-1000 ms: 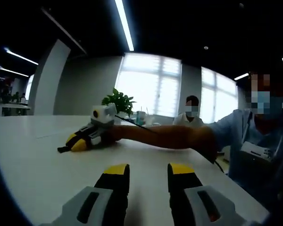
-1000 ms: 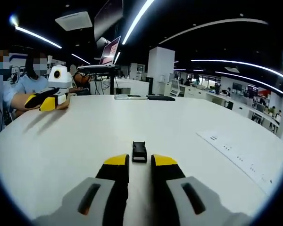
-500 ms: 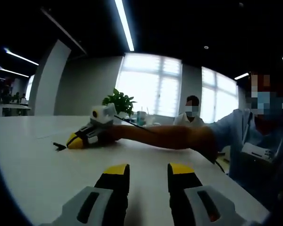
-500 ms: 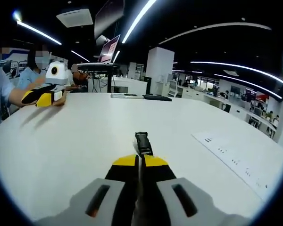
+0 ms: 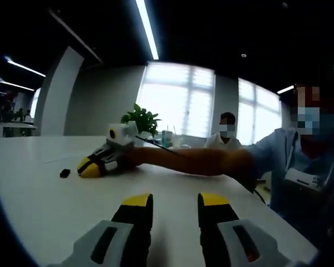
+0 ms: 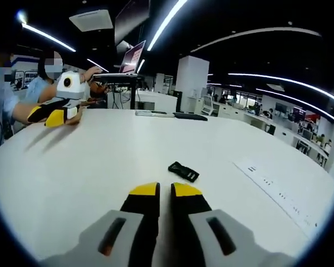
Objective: Snap the two parts of the plastic buckle together until the buckle closes and remains connected.
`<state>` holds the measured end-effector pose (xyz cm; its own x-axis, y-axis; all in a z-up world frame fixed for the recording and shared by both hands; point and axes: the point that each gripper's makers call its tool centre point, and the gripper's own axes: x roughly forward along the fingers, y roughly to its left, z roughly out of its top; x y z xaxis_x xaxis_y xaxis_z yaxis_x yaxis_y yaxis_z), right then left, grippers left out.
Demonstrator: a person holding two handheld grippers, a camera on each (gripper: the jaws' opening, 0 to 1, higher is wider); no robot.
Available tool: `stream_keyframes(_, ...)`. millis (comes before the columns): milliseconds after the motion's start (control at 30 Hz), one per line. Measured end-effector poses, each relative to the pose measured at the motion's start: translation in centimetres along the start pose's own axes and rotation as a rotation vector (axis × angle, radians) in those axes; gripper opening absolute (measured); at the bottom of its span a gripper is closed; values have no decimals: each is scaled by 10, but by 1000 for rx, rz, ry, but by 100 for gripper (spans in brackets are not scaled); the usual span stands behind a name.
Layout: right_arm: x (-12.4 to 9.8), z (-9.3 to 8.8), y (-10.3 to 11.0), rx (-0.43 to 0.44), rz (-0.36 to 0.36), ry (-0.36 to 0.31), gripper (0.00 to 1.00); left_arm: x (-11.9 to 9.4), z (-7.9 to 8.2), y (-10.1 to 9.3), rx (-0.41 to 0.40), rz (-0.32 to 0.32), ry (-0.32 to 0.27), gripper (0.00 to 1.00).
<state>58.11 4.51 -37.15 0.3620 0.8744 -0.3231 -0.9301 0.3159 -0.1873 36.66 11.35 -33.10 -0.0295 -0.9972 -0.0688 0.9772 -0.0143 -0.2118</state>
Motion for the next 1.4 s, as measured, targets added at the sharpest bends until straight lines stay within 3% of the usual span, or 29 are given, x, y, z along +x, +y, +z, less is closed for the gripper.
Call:
stream_keyframes(333,26,10,-9,-42,-67,8,9,-2,1,6,-1,11,4,32)
stream_keyframes(800,27,7,-10,64,-131,26,12,-3,-1,8,14,25,13,32)
stream_keyframes(1033,15,12,28,98,-110,21,27,0,-1,5,28,31,15,32)
stream_keyframes(1167,-10,37,68,95,-50,-129,35,1,2,5,42,50,-3,33)
stream_keyframes(1300,-44,44,84,170,-82,-202,40,0,5,8,40,55,-16,34)
stream_keyframes(1400,-63,43,102,162,-74,-217,40,-1,9,12,49,83,-40,34)
